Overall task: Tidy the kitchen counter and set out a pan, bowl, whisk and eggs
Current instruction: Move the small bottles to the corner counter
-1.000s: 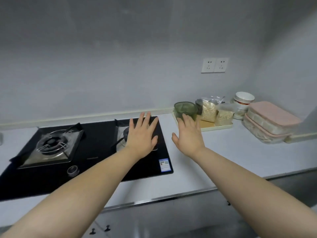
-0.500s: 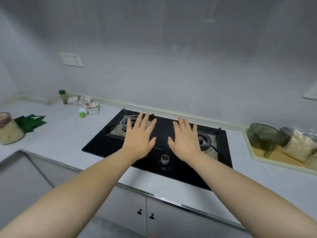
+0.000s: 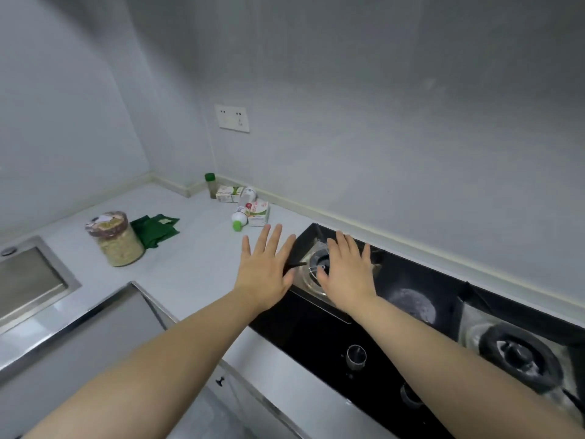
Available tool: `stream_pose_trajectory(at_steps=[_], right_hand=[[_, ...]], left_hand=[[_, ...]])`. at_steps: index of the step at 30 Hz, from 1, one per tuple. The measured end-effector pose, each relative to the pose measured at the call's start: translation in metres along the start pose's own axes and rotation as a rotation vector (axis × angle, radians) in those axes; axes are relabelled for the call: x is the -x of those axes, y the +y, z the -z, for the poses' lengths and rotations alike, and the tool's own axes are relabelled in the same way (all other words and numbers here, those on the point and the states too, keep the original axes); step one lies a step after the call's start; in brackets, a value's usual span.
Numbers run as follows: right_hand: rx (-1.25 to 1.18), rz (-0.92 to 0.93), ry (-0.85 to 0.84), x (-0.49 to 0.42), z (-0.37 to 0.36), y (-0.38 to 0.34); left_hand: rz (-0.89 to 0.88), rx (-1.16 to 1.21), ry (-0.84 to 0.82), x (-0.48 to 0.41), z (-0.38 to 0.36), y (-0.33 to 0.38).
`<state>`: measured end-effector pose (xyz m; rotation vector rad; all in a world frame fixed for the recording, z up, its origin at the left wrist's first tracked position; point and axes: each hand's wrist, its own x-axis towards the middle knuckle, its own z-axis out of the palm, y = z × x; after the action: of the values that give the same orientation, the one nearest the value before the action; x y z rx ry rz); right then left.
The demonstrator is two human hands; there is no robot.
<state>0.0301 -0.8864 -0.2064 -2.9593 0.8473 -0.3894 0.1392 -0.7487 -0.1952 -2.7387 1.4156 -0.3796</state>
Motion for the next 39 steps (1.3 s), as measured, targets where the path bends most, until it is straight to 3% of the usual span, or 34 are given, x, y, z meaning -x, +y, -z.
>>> stream_pose_trajectory(at_steps=[14, 26, 31, 39], right_hand=[[-0.075, 0.172, -0.126, -0.107, -0.074, -0.135], [-0.033, 0.028, -0.119, -0.229, -0.119, -0.251], [0.003, -0.026, -0.161, -0.258, -0.131, -0.266], [0.119, 0.096, -0.429, -0.327, -0.17, -0.236]], left_hand=[[0.184, 0.025, -0.14, -0.021, -0.061, -0.153], [-0.006, -0.043, -0.188, -0.102, -0.109, -0.315], [-0.087, -0.008, -0.187, -0.137, -0.119, -0.352], [-0.118, 0.079, -0.279, -0.202, -0.165, -0.366]])
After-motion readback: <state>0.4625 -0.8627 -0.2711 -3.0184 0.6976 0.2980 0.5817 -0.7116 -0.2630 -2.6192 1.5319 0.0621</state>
